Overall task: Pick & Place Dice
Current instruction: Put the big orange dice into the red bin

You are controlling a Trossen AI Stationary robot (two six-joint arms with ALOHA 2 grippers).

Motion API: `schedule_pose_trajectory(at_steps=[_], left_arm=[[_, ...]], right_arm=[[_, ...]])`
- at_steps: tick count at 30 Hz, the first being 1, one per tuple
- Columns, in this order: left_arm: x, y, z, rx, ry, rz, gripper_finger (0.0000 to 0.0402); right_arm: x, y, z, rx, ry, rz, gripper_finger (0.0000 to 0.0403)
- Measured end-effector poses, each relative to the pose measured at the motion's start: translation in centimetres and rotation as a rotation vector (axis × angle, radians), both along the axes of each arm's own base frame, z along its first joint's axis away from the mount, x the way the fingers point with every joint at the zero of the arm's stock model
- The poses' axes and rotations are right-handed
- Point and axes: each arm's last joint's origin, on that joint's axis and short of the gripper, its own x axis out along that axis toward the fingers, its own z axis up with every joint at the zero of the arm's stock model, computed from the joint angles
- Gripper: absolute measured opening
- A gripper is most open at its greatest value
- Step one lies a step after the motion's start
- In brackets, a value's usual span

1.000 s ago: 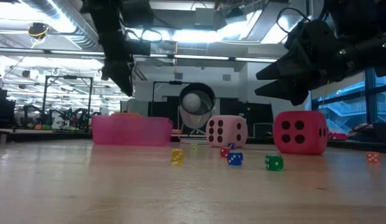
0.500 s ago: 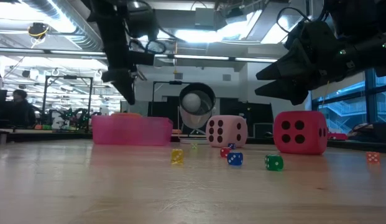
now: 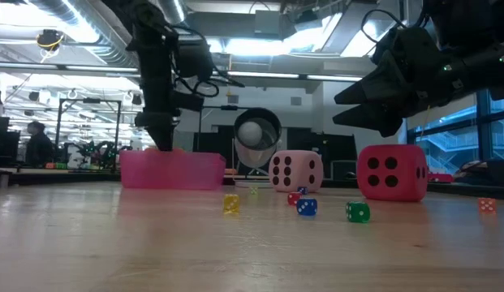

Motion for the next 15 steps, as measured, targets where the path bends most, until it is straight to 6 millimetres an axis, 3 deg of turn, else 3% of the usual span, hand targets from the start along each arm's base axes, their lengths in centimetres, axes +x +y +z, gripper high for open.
schedule_pose_trajectory(at_steps=[15], left_arm=[[0.29,0.70,0.09,0.098,-0.007,0.032,0.0003]], right_arm=[[0.00,0.00,0.00,0.003,0.000,-0.001,0.0300]])
